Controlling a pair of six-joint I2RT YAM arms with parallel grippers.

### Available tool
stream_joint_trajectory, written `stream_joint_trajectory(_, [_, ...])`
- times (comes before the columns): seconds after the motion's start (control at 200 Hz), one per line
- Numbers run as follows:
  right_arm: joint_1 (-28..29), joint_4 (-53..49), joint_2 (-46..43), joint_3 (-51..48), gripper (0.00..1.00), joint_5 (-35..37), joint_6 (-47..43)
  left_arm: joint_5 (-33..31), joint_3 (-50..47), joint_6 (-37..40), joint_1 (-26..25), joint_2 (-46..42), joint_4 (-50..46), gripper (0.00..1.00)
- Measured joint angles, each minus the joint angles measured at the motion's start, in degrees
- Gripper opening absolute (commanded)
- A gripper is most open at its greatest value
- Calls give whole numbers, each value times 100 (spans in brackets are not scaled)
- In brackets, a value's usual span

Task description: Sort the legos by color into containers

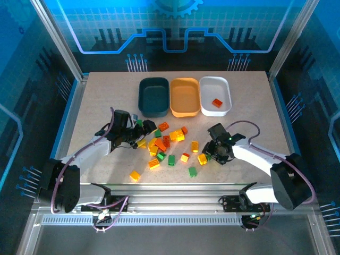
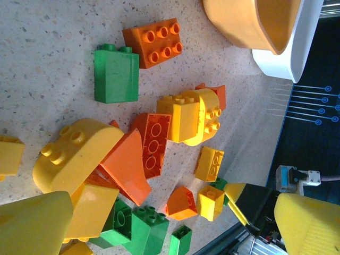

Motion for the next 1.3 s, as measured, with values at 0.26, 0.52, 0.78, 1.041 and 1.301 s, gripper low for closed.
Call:
stream_joint_trajectory(0.26, [4,146,380,151,48,13,-17,0,0,22,0,0,-4,99])
stream_joint_trajectory(0.52, [2,264,697,315,33,-31,-39,-2,-33,22,0,4,-13,99])
stream_joint_trajectory(0.78, [-7,291,879,472,19,-28,-138,-2,-33,44,0,70,-55,99])
stream_joint_trajectory(1.041, [-37,269,896,551,18,13,-308,-2,-28,173,70,70,-212,99])
stream_joint_trajectory(1.301, [-199,15,715,846,17,173,-675,-4,223,282,149,70,-413,99])
